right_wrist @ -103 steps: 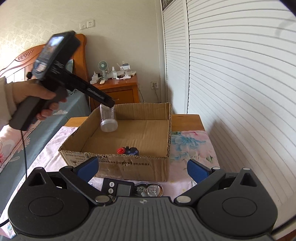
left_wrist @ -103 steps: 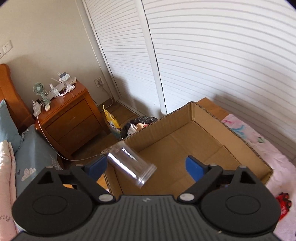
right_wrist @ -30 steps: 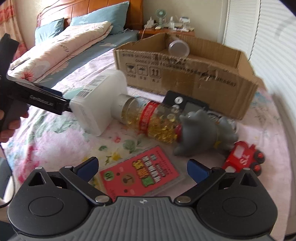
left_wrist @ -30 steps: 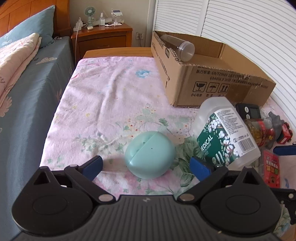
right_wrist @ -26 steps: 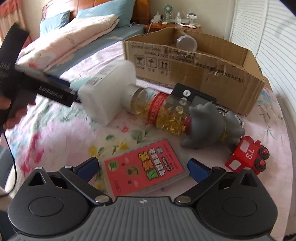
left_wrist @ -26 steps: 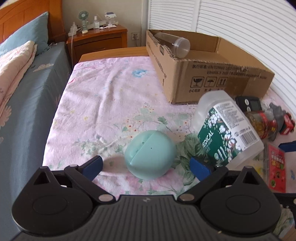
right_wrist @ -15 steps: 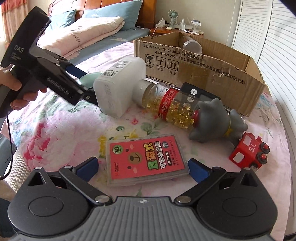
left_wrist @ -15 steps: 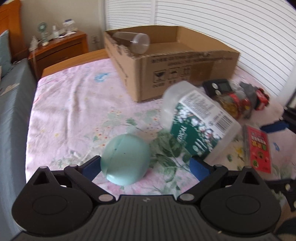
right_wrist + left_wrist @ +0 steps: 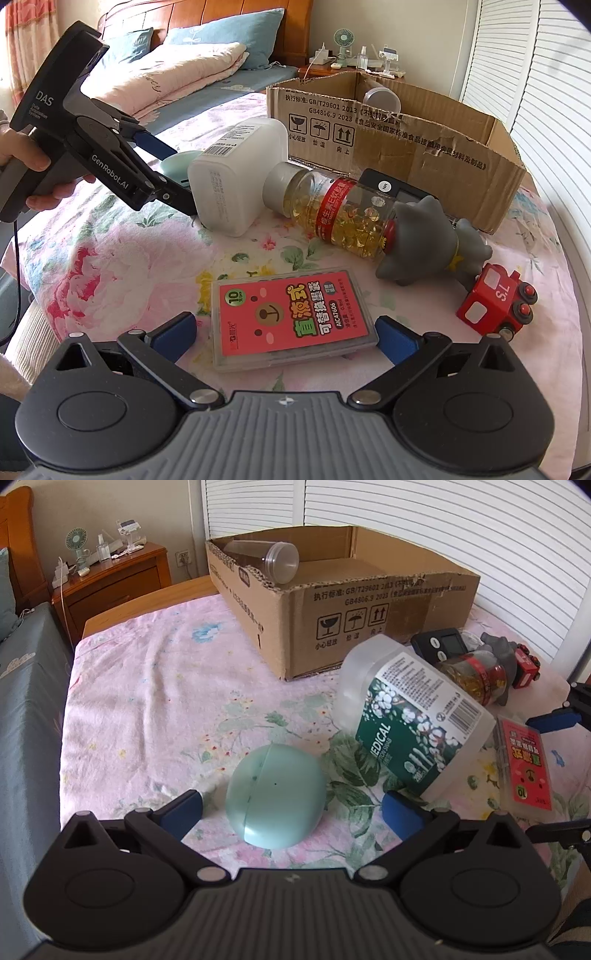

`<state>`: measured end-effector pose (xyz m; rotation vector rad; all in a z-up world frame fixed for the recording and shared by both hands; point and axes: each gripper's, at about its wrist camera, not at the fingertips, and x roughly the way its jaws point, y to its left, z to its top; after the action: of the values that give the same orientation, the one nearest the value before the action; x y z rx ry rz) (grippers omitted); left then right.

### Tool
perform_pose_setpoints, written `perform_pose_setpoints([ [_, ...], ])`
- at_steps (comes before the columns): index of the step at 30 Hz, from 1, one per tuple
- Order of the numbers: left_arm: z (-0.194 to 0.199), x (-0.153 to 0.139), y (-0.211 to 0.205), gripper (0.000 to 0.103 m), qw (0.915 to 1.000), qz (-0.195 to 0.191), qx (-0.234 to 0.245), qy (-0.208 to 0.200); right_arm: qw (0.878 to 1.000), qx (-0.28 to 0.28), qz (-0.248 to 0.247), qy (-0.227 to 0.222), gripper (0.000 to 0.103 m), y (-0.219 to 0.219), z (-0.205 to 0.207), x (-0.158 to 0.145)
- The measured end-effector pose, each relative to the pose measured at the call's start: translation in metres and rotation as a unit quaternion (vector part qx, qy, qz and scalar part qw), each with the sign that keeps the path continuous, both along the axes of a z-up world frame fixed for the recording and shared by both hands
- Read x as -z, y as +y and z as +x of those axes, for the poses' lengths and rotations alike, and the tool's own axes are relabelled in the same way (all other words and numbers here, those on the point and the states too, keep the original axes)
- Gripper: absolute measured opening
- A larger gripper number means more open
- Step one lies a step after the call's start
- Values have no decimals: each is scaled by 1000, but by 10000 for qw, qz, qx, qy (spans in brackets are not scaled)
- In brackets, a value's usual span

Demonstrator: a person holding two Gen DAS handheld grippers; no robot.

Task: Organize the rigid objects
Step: 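Grasp the mint-green container with the left gripper while the right grasps the red card pack, then carry the green container into the box and open the left gripper while the right holds the card pack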

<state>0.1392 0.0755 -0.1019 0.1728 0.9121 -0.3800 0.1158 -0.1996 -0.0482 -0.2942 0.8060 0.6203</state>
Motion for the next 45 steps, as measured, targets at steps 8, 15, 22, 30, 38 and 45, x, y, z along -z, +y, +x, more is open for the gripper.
perform_pose_setpoints([
  [8,-2,-3,0,90,9999,-36,66,-71,10000,23,3,-6,103,0,1,1],
  [15,-1,-8,4,68,9998,-53,137,-122,10000,7,-7,5,103,-1,1,0],
  [22,-4,-10,4,61,9998,-57,203,-74,9996,-181,-122,159,103,6,11,-3],
  [30,1,-9,8,62,9998,-39,177,-114,9993,-243,-186,230,103,11,14,-4],
  [38,-1,-11,7,51,9997,-81,208,-100,9991,-270,-256,221,94,14,12,-6],
  [45,-2,-13,6,51,9998,-23,211,6,9990,-255,-263,270,94,12,11,-12],
])
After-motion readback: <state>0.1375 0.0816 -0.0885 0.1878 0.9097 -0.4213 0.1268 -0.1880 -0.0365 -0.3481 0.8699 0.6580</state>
